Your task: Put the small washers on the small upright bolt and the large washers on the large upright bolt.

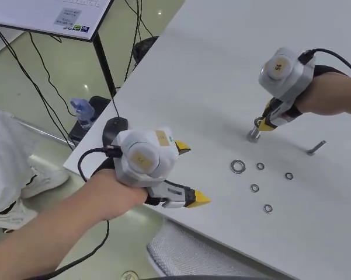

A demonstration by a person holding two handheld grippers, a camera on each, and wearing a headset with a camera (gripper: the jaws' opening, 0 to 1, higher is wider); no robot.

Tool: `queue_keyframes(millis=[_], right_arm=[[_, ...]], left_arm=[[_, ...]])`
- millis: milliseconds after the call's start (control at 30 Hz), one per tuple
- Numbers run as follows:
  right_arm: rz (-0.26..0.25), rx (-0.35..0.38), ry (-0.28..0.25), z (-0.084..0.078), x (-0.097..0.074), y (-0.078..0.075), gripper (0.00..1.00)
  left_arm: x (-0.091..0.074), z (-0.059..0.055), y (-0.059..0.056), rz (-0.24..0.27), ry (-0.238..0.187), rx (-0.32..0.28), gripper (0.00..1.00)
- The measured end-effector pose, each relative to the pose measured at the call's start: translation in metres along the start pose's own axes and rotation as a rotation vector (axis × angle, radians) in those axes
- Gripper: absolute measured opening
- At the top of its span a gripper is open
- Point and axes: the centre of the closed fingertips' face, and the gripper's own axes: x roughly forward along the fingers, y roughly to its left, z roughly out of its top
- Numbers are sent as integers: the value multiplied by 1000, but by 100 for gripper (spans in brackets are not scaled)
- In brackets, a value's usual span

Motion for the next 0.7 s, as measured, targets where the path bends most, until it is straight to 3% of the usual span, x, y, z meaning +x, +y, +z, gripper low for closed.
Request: queue_keyframes(millis=[700], right_arm=[[-10, -29, 50, -5, 15, 4, 22]], left_arm=[[-2, -3, 0, 2, -7, -11, 65]])
